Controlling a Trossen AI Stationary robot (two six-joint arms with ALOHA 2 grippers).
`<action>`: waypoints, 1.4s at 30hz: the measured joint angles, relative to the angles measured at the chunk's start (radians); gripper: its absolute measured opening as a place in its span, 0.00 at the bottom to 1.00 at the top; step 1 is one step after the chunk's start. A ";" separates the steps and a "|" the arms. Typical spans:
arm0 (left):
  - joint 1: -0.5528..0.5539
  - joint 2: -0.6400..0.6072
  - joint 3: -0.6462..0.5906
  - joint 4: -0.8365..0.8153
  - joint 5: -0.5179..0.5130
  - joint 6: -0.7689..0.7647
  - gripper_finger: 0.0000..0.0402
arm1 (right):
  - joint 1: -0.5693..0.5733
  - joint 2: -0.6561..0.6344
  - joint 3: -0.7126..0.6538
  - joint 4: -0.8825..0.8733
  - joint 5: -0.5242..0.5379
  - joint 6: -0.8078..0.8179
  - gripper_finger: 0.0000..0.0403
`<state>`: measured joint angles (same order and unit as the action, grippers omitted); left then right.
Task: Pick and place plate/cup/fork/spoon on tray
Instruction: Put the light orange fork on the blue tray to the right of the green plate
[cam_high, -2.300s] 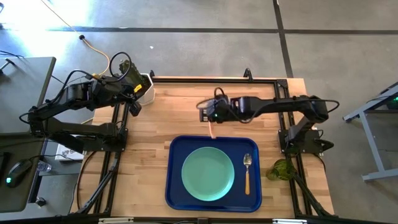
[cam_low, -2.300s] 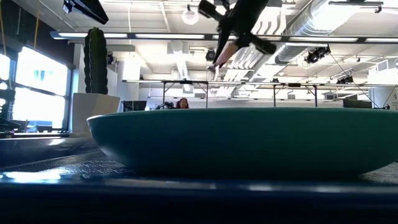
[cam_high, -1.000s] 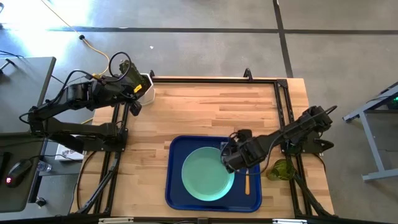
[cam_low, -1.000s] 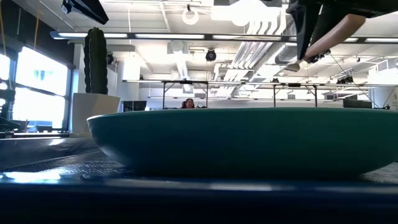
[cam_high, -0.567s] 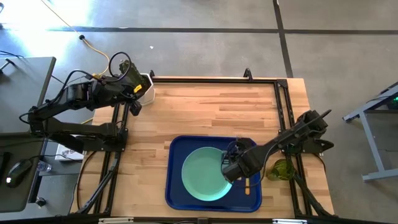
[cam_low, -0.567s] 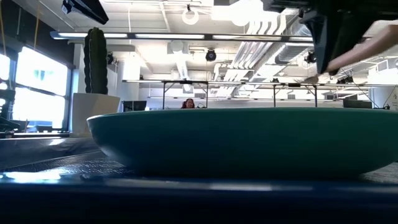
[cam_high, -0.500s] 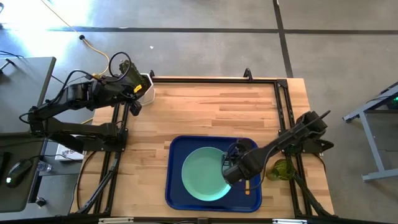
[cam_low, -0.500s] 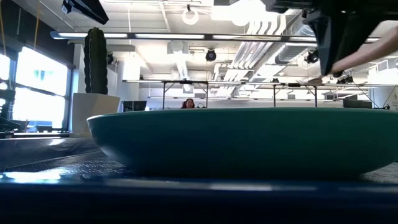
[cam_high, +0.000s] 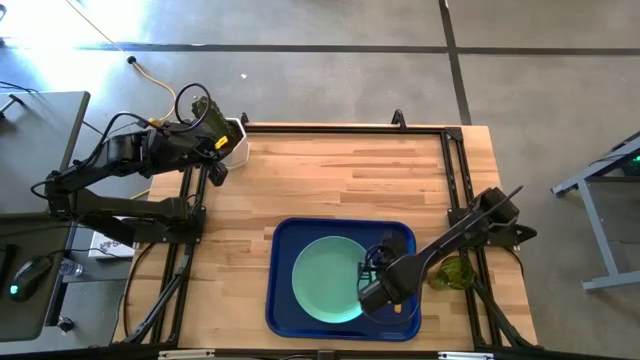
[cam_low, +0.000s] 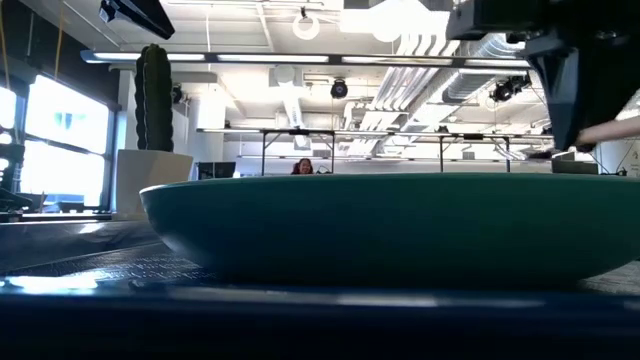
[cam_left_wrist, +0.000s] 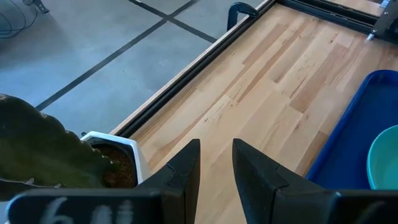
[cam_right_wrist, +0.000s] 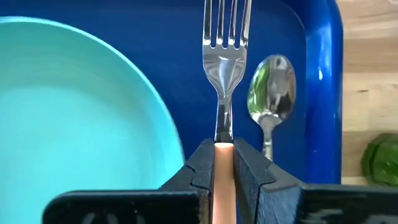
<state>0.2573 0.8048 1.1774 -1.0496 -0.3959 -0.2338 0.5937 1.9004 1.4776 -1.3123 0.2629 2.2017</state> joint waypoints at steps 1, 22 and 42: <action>0.000 0.000 0.000 0.000 0.000 0.000 0.21 | 0.002 0.008 0.000 0.000 -0.010 0.000 0.04; 0.000 0.000 0.000 0.000 0.000 0.000 0.21 | 0.054 0.159 0.000 0.100 -0.109 0.046 0.04; 0.000 0.000 0.000 0.000 0.000 -0.001 0.21 | 0.053 0.183 -0.030 0.144 -0.122 0.046 0.04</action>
<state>0.2577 0.8051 1.1774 -1.0496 -0.3958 -0.2344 0.6464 2.0834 1.4475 -1.1685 0.1406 2.2473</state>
